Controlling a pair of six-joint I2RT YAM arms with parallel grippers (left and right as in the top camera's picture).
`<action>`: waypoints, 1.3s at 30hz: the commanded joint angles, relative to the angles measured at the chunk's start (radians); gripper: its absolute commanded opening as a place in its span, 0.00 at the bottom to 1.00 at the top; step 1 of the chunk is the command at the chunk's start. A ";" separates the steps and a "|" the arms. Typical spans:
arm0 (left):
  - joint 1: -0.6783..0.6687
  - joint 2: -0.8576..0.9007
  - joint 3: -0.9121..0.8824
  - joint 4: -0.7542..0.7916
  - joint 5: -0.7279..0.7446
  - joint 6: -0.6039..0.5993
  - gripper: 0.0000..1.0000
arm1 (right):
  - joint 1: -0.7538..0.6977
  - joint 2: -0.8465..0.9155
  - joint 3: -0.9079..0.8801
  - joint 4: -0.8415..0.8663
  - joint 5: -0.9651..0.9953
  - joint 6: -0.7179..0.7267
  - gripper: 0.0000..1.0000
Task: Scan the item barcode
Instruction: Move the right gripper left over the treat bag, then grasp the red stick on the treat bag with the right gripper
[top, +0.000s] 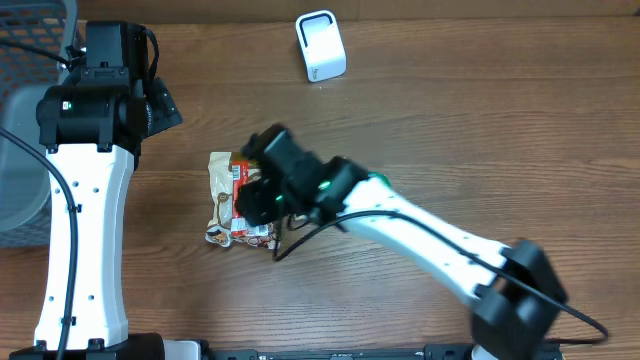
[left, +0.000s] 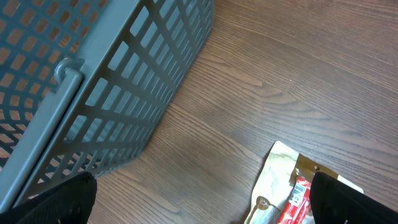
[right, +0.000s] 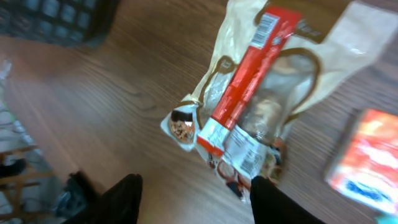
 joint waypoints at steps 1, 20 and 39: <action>0.003 0.005 0.014 0.000 -0.016 0.011 1.00 | 0.038 0.038 0.022 0.056 0.090 0.035 0.54; 0.003 0.005 0.014 0.000 -0.016 0.011 1.00 | 0.153 0.191 0.017 0.196 0.410 0.117 0.48; 0.003 0.006 0.014 0.000 -0.016 0.011 1.00 | 0.124 0.240 -0.010 0.206 0.388 0.225 0.37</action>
